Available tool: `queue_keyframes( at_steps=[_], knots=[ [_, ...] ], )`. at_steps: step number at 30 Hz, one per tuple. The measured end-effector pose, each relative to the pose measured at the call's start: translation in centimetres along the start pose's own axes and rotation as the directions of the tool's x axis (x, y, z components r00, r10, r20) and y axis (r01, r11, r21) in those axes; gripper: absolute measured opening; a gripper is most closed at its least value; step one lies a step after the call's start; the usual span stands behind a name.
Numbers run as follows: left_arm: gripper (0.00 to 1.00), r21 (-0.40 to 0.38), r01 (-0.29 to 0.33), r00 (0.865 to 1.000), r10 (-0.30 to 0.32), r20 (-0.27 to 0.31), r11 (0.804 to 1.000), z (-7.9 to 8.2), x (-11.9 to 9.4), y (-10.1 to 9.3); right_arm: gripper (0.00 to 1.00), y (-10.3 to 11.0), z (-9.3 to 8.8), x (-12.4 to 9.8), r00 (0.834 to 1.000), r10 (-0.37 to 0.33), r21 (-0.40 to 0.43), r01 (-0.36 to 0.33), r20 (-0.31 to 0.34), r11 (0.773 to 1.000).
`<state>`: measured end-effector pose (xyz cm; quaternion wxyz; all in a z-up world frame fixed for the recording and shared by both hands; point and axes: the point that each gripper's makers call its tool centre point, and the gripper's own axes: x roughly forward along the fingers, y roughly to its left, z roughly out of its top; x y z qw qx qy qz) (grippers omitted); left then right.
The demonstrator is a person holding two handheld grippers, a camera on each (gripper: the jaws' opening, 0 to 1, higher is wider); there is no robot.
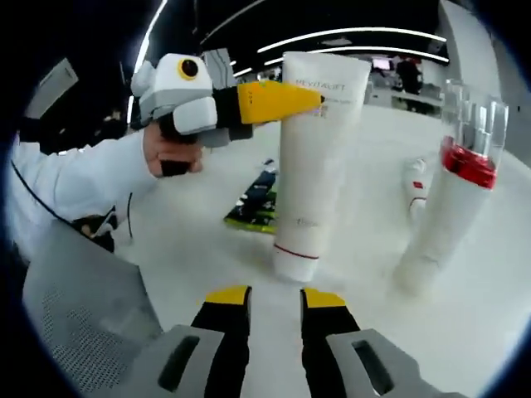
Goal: Arrange the skincare products in the storage area until every visible bottle or jar stands upright without overlapping.
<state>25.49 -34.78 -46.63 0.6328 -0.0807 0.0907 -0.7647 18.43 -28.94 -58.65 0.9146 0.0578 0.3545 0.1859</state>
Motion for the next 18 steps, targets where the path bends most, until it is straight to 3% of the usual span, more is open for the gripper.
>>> queue_keyframes(
  at_steps=[3,5,7,8,11,13,15,18],
  knots=[
    [0.05,0.042,0.028,1.000,-0.028,0.008,0.999,0.1,0.1,-1.1,0.14,1.3,-0.6,1.3,0.999,0.034,-0.049,-0.036,-0.040,0.998],
    [0.04,0.055,0.045,0.999,-0.045,0.010,0.998,0.0,0.1,-2.1,0.12,2.4,-0.7,1.8,0.996,0.080,0.017,-0.079,-0.042,0.997],
    [0.05,0.062,0.052,0.998,-0.054,0.016,0.997,-0.1,-0.1,-2.5,0.13,2.8,0.0,2.3,0.996,0.089,0.080,-0.089,-0.001,0.993],
    [0.05,0.064,0.055,0.998,-0.056,0.018,0.996,-0.1,-0.2,-2.6,0.13,2.7,0.2,2.5,0.996,0.084,0.104,-0.085,0.012,0.991],
    [0.05,0.060,0.047,0.999,-0.048,0.026,0.997,-0.2,-0.9,-2.5,0.12,0.4,0.4,2.7,1.000,-0.019,0.081,0.017,0.023,0.997],
    [0.05,0.075,0.035,0.999,-0.038,0.027,0.997,0.0,-1.2,-2.5,0.11,0.3,0.5,2.4,0.998,-0.041,0.137,0.034,0.047,0.990],
    [0.05,0.095,0.040,0.999,-0.042,0.022,0.995,0.0,-1.4,-2.7,0.16,0.3,-0.1,2.0,0.999,-0.043,0.126,0.039,0.027,0.991],
    [0.05,0.110,0.060,0.998,-0.062,0.015,0.992,-0.1,-1.7,-3.0,0.18,0.1,-0.8,1.5,0.997,-0.074,0.187,0.069,0.021,0.980]
  ],
)
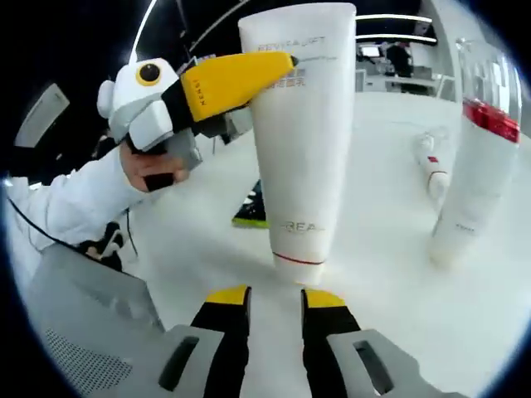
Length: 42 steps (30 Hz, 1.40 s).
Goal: Arrange the skincare products in the storage area until every visible bottle or jar stands upright without overlapping.
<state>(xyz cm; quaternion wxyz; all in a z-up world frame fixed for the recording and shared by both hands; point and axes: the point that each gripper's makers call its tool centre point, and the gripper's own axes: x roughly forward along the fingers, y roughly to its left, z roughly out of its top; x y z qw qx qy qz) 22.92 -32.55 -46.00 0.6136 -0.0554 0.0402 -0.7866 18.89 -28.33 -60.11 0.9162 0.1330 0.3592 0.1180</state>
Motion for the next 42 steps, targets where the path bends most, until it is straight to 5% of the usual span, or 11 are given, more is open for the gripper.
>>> queue_keyframes(
  at_steps=[4,6,19,24,29,33,39,42],
  knots=[
    [0.05,0.021,0.031,1.000,-0.031,0.004,0.999,-0.1,-0.2,-0.8,0.32,-0.6,0.6,0.4,0.997,-0.073,-0.047,0.073,0.021,0.996],
    [0.05,0.024,0.042,0.999,-0.043,0.015,0.999,-0.1,-0.3,-1.3,0.37,-0.9,1.0,0.7,0.994,-0.105,0.000,0.105,0.045,0.995],
    [0.05,0.033,0.080,0.996,-0.081,0.039,0.996,-0.2,-1.3,-2.0,0.37,-0.6,3.7,2.0,0.964,-0.206,-0.050,0.217,0.171,0.975],
    [0.05,0.036,0.080,0.996,-0.081,0.032,0.996,-0.2,-1.7,-1.8,0.46,-0.5,5.6,1.2,0.939,-0.231,-0.055,0.253,0.255,0.966],
    [0.05,0.044,0.077,0.997,-0.078,0.023,0.996,-0.3,-1.7,-2.0,0.33,0.4,6.8,0.7,0.931,-0.212,-0.174,0.272,0.298,0.946],
    [0.05,0.047,0.069,0.997,-0.070,0.013,0.996,-0.1,-1.6,-2.6,0.31,0.3,6.6,0.9,0.937,-0.205,-0.166,0.258,0.282,0.952],
    [0.06,0.034,0.032,0.999,-0.030,-0.043,0.999,-0.2,-2.0,-1.8,0.30,-0.5,7.2,1.0,0.932,-0.219,-0.327,0.311,0.289,0.892],
    [0.05,0.020,0.004,1.000,-0.004,-0.001,1.000,1.4,-2.2,-1.2,0.30,-0.7,7.4,1.2,0.930,-0.217,-0.360,0.319,0.297,0.877]
  ],
)
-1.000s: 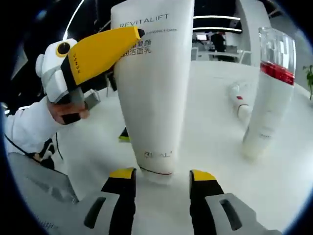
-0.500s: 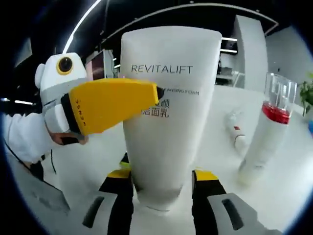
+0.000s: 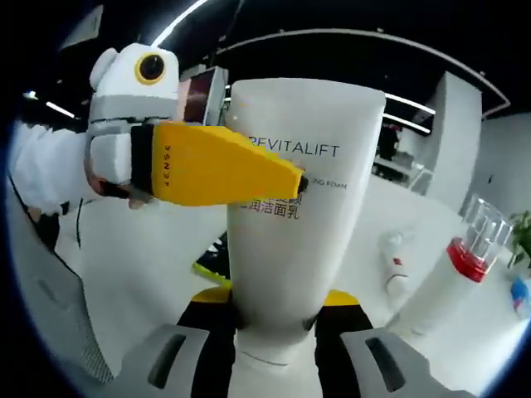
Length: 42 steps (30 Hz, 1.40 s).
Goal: Arrange the skincare products in the storage area until every visible bottle or jar stands upright without overlapping.
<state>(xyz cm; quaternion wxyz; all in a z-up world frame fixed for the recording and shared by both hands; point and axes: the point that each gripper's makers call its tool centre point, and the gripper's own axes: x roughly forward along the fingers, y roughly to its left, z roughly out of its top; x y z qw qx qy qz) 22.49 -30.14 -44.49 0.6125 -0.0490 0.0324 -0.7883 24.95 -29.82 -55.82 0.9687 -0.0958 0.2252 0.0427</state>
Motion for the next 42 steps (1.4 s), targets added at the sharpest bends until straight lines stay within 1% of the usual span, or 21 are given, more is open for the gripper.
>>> queue_keyframes(
  at_steps=[2,3,5,9,10,13,16,18,20,21,24,26,28,29,30,31,33,35,38,40,42],
  knots=[
    [0.06,-0.001,-0.008,1.000,0.008,-0.009,1.000,0.7,0.1,0.5,0.30,-0.2,0.1,0.2,1.000,-0.007,-0.016,0.007,0.005,1.000],
    [0.06,0.009,-0.021,0.998,0.022,-0.052,1.000,0.6,0.1,0.9,0.29,-0.4,0.2,0.3,1.000,-0.013,-0.039,0.014,0.011,0.999],
    [0.09,0.029,-0.015,0.996,0.017,-0.086,0.999,0.7,0.2,1.1,0.29,-0.7,0.3,0.5,1.000,-0.021,-0.063,0.022,0.014,0.998],
    [0.18,0.021,-0.009,0.989,0.012,-0.149,1.000,0.2,0.9,1.7,0.29,-1.5,0.2,0.9,0.999,-0.039,-0.033,0.040,0.026,0.999],
    [0.18,0.032,-0.009,0.986,0.015,-0.168,0.999,0.0,1.1,1.8,0.29,-1.7,0.2,0.9,0.999,-0.046,-0.034,0.047,0.027,0.998],
    [0.17,0.029,-0.015,0.982,0.021,-0.186,0.999,-0.3,1.6,2.2,0.29,-2.6,0.2,0.8,0.997,-0.069,-0.039,0.070,0.043,0.997],
    [0.16,0.026,-0.013,0.968,0.019,-0.251,1.000,-1.4,1.9,2.5,0.29,-3.2,0.1,0.7,0.996,-0.081,-0.050,0.084,0.049,0.995],
    [0.14,0.018,-0.002,0.963,0.007,-0.268,1.000,-1.5,2.2,2.4,0.29,-3.5,0.0,0.6,0.995,-0.084,-0.067,0.088,0.050,0.994],
    [0.13,0.004,0.025,0.953,-0.022,-0.302,1.000,-1.4,2.3,2.0,0.29,-3.8,0.0,0.6,0.995,-0.084,-0.072,0.088,0.055,0.994],
    [0.13,0.012,0.038,0.943,-0.032,-0.332,0.999,-1.7,2.5,2.2,0.29,-3.9,0.1,0.7,0.995,-0.085,-0.073,0.089,0.055,0.993],
    [0.12,0.048,0.056,0.923,-0.033,-0.383,0.997,-1.9,2.8,2.3,0.29,-4.3,0.0,0.9,0.994,-0.091,-0.069,0.095,0.059,0.993],
    [0.12,0.048,0.054,0.909,-0.029,-0.415,0.997,-2.0,3.0,2.7,0.29,-4.5,0.0,1.1,0.994,-0.095,-0.058,0.098,0.061,0.993],
    [0.12,0.063,0.065,0.889,-0.029,-0.458,0.996,-2.2,3.1,2.7,0.29,-4.6,0.0,1.1,0.993,-0.104,-0.032,0.106,0.064,0.994],
    [0.11,0.065,0.069,0.883,-0.031,-0.469,0.995,-2.4,3.3,3.1,0.28,-4.7,0.0,1.1,0.992,-0.108,-0.024,0.110,0.067,0.994],
    [0.11,0.068,0.079,0.871,-0.036,-0.491,0.995,-2.5,3.4,3.2,0.28,-4.8,0.0,1.1,0.991,-0.112,-0.016,0.113,0.069,0.993],
    [0.12,0.069,0.089,0.864,-0.043,-0.501,0.994,-2.5,3.5,3.1,0.28,-4.9,0.0,1.2,0.991,-0.115,-0.012,0.116,0.070,0.993],
    [0.13,0.064,0.088,0.856,-0.043,-0.515,0.994,-2.5,3.8,3.0,0.29,-5.3,0.0,1.2,0.990,-0.119,0.007,0.119,0.071,0.993],
    [0.13,0.083,0.095,0.845,-0.036,-0.534,0.992,-2.6,4.0,3.0,0.29,-5.5,0.0,1.2,0.990,-0.124,0.019,0.123,0.071,0.992],
    [0.09,0.113,0.107,0.834,-0.027,-0.551,0.988,-2.7,4.4,2.9,0.29,-5.8,-0.2,1.2,0.988,-0.138,0.019,0.137,0.072,0.990],
    [0.08,0.117,0.106,0.829,-0.023,-0.559,0.987,-2.8,4.6,2.9,0.29,-6.1,-0.2,1.3,0.988,-0.139,0.024,0.138,0.072,0.990],
    [0.08,0.134,0.123,0.820,-0.024,-0.572,0.983,-2.7,4.7,2.8,0.29,-6.2,-0.2,1.3,0.988,-0.137,0.029,0.136,0.069,0.990]
  ],
)
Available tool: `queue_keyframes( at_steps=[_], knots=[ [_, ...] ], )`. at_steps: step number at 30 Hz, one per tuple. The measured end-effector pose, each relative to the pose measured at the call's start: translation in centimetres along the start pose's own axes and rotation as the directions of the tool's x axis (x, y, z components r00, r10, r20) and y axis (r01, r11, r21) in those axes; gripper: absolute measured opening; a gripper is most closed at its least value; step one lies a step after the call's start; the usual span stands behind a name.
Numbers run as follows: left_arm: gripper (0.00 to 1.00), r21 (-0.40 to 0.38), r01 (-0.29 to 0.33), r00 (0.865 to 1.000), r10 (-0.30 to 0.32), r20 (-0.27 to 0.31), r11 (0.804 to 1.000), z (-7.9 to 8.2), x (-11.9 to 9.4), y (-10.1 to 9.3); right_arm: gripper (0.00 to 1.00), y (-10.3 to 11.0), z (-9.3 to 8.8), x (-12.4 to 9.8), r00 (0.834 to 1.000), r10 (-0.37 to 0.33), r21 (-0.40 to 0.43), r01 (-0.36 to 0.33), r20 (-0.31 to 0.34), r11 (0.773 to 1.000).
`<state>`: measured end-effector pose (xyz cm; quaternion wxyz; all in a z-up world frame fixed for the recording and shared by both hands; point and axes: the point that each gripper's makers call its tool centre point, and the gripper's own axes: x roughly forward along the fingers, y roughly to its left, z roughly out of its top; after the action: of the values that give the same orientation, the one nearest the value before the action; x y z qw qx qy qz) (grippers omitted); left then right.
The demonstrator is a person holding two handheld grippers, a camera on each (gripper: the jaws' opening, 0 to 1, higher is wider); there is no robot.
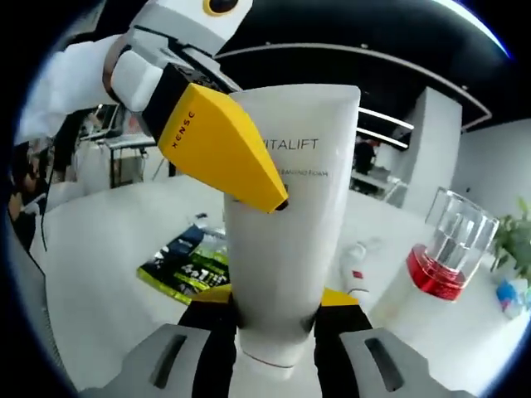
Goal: Arrange the skincare products in the storage area until every visible bottle or jar stands upright without overlapping.
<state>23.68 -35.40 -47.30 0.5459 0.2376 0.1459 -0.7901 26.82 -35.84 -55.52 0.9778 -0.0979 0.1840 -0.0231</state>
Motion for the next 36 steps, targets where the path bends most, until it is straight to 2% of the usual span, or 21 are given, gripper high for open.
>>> queue_keyframes(
  at_steps=[4,10,17,22,27,29,31,32,33,34,35,36],
  knots=[
    [0.06,0.033,0.013,0.999,-0.012,-0.032,0.999,0.2,0.3,-0.3,0.29,-0.1,-0.1,-0.1,1.000,0.014,0.018,-0.014,-0.012,1.000],
    [0.06,0.047,0.034,0.999,-0.033,-0.032,0.998,0.8,1.2,-0.5,0.30,-0.5,-0.2,-0.9,1.000,0.014,0.038,-0.013,-0.027,0.999],
    [0.06,0.070,0.048,0.998,-0.045,-0.037,0.996,1.2,1.8,-0.8,0.30,-1.2,1.6,-2.9,1.000,0.025,-0.018,-0.025,0.014,1.000],
    [0.05,0.077,0.050,0.998,-0.047,-0.038,0.996,1.3,1.9,-0.9,0.27,-1.3,2.3,-4.5,0.999,0.043,-0.059,-0.041,0.029,0.997],
    [0.05,0.096,0.043,0.998,-0.040,-0.040,0.994,1.3,1.9,-1.0,0.26,-1.2,2.2,-6.2,0.996,0.082,-0.016,-0.082,0.022,0.997],
    [0.05,0.092,0.043,0.999,-0.039,-0.038,0.995,1.3,1.9,-0.9,0.24,-0.8,1.7,-6.9,0.993,0.115,0.017,-0.115,0.002,0.993],
    [0.05,0.087,0.040,0.999,-0.038,-0.034,0.995,1.3,1.9,-0.8,0.17,-0.2,0.6,-7.4,0.988,0.151,0.034,-0.150,-0.029,0.988],
    [0.05,0.088,0.041,0.999,-0.039,-0.032,0.995,1.3,2.0,-0.8,0.10,0.3,-0.5,-7.5,0.982,0.174,0.019,-0.173,-0.068,0.985],
    [0.05,0.090,0.040,0.999,-0.037,-0.029,0.995,1.4,2.0,-0.8,0.07,0.7,-1.3,-7.4,0.976,0.195,0.025,-0.193,-0.098,0.981],
    [0.05,0.090,0.038,0.999,-0.036,-0.024,0.995,1.4,2.1,-0.9,0.06,1.6,-2.5,-7.1,0.961,0.235,0.078,-0.226,-0.146,0.971],
    [0.05,0.089,0.038,0.999,-0.037,-0.021,0.995,1.4,2.1,-0.8,0.08,2.4,-3.3,-7.0,0.946,0.272,0.110,-0.256,-0.177,0.960],
    [0.05,0.085,0.039,0.999,-0.038,-0.015,0.996,1.5,2.2,-0.8,0.09,2.9,-3.8,-6.5,0.941,0.283,0.133,-0.261,-0.186,0.956]
  ],
)
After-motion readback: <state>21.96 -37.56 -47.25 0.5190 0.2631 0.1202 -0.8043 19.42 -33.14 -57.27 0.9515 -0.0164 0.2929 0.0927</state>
